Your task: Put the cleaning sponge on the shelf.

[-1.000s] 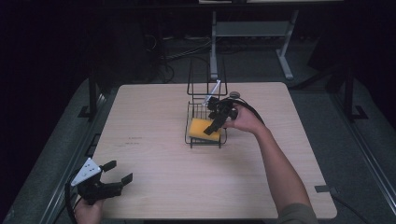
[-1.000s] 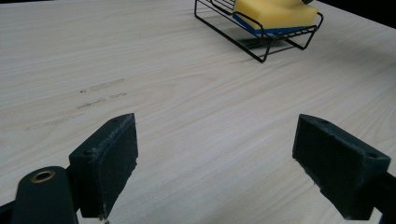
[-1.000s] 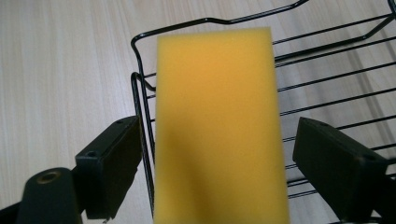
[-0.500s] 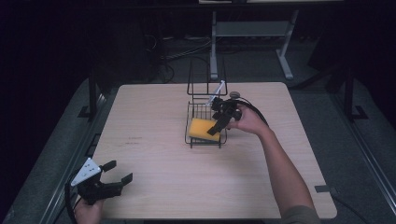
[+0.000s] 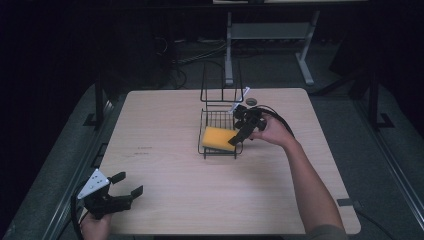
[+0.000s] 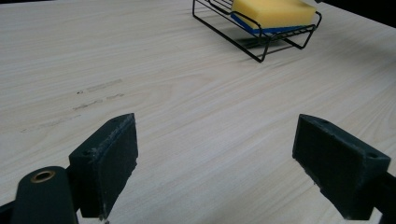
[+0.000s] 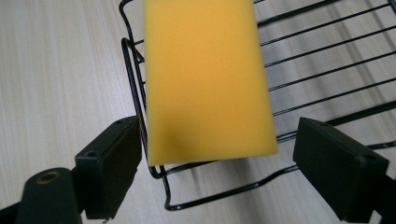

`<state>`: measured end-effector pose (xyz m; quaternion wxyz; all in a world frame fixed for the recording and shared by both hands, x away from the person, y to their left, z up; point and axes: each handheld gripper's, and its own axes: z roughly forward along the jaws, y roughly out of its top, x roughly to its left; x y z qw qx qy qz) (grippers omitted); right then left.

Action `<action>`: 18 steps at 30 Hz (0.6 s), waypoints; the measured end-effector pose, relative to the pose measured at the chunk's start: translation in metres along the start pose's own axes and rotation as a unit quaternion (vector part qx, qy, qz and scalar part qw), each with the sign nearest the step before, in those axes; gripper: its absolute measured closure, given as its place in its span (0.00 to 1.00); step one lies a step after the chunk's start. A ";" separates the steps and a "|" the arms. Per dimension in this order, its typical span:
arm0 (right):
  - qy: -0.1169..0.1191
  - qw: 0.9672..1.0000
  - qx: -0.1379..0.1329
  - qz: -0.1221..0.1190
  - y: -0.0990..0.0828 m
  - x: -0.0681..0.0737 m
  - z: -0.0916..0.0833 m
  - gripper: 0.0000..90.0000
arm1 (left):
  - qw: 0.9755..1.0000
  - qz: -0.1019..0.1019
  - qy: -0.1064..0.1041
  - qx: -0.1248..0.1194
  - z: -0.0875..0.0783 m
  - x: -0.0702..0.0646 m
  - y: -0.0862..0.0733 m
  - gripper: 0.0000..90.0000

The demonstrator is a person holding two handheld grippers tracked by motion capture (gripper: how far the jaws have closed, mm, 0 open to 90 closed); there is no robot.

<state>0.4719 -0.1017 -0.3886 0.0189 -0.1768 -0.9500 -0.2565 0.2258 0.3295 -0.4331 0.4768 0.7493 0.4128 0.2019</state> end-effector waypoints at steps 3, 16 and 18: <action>-0.002 1.000 0.000 0.002 -0.004 -0.001 -0.002 0.17 | 1.000 -0.001 0.001 -0.001 0.000 0.000 0.000 0.15; -0.013 1.000 0.001 0.023 -0.032 0.006 -0.012 0.17 | 1.000 0.001 -0.002 -0.001 0.000 0.000 0.000 0.15; -0.018 1.000 0.004 0.022 -0.036 0.007 -0.013 0.17 | 1.000 0.001 -0.002 0.000 0.000 -0.001 0.000 0.15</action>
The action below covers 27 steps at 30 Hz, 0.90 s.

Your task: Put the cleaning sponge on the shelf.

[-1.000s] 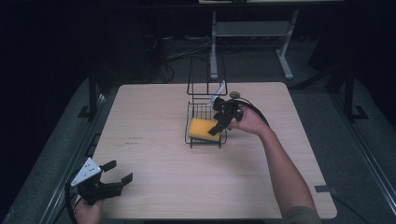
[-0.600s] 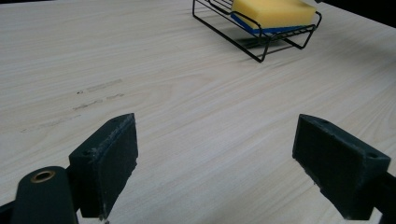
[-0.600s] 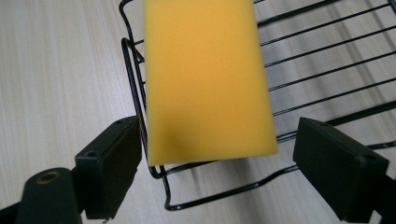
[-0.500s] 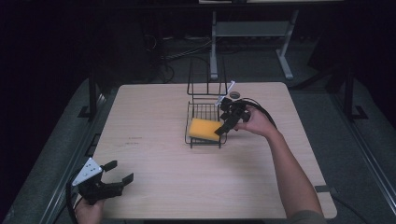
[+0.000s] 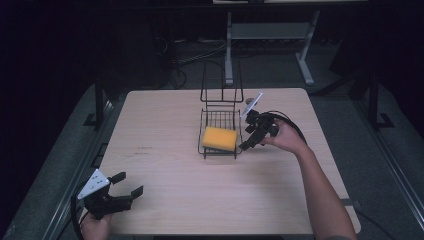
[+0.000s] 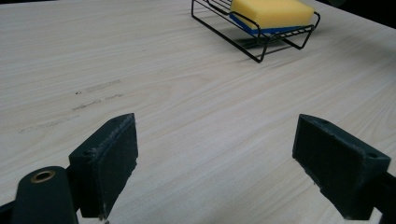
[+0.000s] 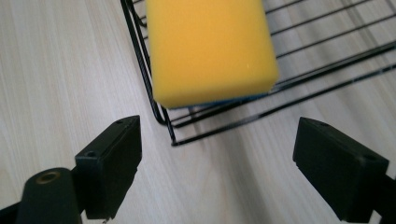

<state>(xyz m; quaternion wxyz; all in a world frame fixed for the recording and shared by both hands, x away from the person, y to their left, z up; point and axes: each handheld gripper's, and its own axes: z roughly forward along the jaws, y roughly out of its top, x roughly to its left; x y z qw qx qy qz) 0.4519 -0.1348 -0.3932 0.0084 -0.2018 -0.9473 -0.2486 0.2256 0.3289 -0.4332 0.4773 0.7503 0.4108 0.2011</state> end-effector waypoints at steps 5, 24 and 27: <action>-0.001 1.000 0.004 0.004 -0.009 0.003 -0.003 0.17 | 1.000 0.001 0.000 0.001 0.001 -0.001 0.000 0.15; -0.006 1.000 0.012 0.022 -0.040 0.011 -0.005 0.17 | 1.000 0.003 0.001 0.001 0.000 -0.002 0.000 0.15; -0.006 1.000 0.012 0.024 -0.044 0.013 -0.004 0.17 | 1.000 0.003 0.000 0.001 0.000 -0.003 0.000 0.15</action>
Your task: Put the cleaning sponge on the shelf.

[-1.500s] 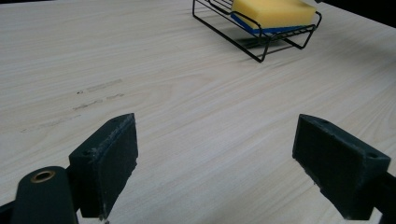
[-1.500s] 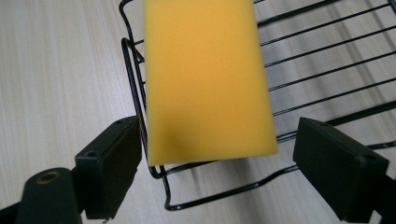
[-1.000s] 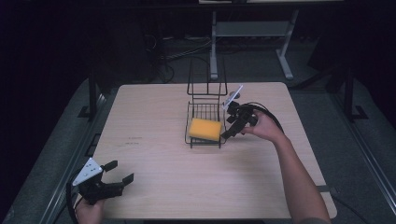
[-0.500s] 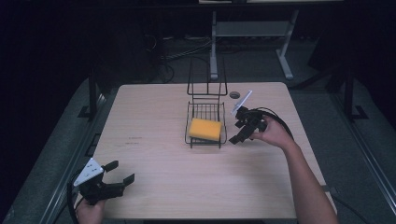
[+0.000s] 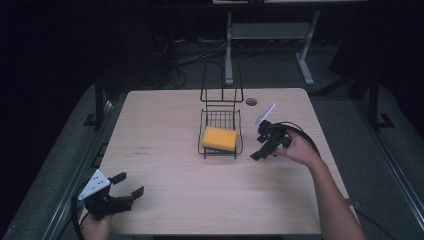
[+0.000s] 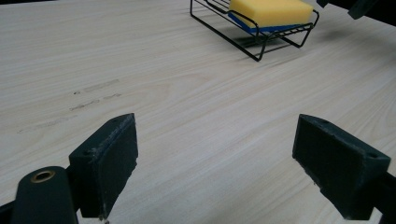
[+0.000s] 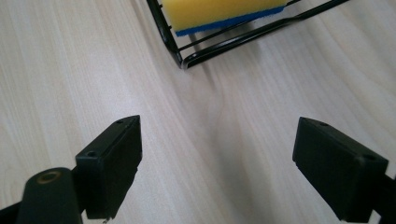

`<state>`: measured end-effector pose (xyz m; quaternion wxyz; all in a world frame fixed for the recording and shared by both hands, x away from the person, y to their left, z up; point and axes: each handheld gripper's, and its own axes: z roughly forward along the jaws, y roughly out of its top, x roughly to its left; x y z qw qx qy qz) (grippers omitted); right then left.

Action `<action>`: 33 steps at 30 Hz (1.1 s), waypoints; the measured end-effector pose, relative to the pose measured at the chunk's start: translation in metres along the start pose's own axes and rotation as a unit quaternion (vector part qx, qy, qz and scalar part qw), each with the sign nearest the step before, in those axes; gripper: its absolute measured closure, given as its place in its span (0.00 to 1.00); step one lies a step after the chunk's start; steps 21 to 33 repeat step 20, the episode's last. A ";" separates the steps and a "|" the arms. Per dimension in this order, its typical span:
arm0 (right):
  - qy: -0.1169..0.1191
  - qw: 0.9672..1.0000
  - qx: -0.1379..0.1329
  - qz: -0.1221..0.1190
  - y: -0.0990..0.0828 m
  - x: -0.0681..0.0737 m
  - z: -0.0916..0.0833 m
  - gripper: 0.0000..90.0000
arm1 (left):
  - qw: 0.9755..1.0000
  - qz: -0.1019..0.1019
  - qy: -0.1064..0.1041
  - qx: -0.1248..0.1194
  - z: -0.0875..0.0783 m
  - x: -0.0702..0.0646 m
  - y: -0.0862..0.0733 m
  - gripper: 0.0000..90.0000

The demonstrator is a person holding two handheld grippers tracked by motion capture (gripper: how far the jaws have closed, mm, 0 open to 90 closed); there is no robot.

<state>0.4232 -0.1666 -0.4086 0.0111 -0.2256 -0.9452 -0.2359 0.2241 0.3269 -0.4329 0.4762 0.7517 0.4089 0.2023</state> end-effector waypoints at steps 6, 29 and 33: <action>0.000 1.000 0.002 0.004 -0.007 0.002 0.002 0.17 | 1.000 0.002 -0.001 0.001 0.001 -0.002 0.000 0.15; -0.004 1.000 0.002 0.019 -0.030 0.009 0.003 0.17 | 1.000 0.004 0.001 0.002 -0.001 -0.003 0.000 0.15; -0.004 1.000 0.002 0.019 -0.030 0.009 0.003 0.17 | 1.000 0.004 0.001 0.002 -0.001 -0.003 0.000 0.15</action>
